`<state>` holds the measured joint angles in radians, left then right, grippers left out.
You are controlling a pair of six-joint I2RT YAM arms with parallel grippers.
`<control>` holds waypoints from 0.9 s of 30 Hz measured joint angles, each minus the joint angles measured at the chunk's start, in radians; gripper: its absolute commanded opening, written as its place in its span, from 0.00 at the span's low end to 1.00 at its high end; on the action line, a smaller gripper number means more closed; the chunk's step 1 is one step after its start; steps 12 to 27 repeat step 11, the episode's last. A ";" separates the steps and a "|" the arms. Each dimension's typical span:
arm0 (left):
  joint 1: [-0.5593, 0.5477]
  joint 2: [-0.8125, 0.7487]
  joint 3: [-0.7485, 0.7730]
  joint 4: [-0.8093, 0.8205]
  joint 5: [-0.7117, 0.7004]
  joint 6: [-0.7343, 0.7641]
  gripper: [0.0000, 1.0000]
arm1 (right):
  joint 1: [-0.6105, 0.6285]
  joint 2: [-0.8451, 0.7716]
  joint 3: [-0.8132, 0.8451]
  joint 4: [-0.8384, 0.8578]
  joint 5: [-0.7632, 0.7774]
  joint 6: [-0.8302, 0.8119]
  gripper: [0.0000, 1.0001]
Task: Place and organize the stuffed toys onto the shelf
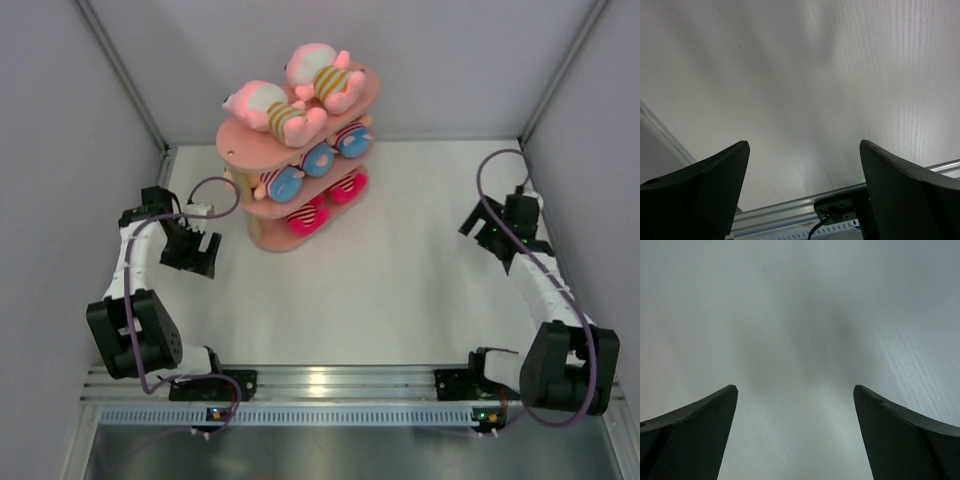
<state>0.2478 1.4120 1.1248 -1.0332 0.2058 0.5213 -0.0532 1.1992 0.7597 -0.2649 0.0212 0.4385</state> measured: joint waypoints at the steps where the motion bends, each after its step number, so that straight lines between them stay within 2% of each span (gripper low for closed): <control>1: 0.000 0.000 -0.002 0.008 -0.011 -0.007 0.98 | -0.079 -0.002 0.000 -0.016 0.002 0.002 0.99; 3: 0.000 0.000 -0.003 0.016 -0.025 -0.019 0.98 | -0.162 -0.002 0.000 -0.042 0.013 0.003 0.99; 5: 0.000 0.000 -0.008 0.026 -0.039 -0.028 0.98 | -0.195 -0.002 0.002 -0.074 0.024 0.003 0.99; 11: 0.000 0.000 -0.020 0.040 -0.050 -0.042 0.98 | -0.198 -0.041 -0.005 -0.084 -0.025 -0.013 1.00; 27: 0.000 0.000 -0.020 0.040 -0.050 -0.042 0.98 | -0.198 -0.041 -0.005 -0.084 -0.025 -0.013 1.00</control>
